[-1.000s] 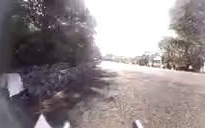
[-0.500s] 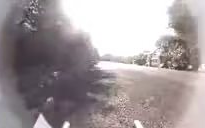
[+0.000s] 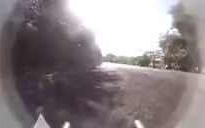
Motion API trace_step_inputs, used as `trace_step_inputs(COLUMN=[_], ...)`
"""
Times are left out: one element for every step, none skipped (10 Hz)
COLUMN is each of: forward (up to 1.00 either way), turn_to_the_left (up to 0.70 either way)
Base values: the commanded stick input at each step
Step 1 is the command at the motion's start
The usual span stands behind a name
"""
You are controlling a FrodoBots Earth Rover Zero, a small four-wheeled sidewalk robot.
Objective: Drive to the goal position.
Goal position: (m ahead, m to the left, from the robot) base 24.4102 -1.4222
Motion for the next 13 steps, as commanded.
trace_step_inputs(forward=[0.7,0.7,0.7,0.7,0.7,0.7,0.7,0.7,0.7,0.7,0.7,0.7,0.7], turn_to_the_left=[-0.35,-0.13,-0.07,-0.02,0.0,0.0,0.0,0.0,0.0,0.0,0.0,0.0,-0.26])
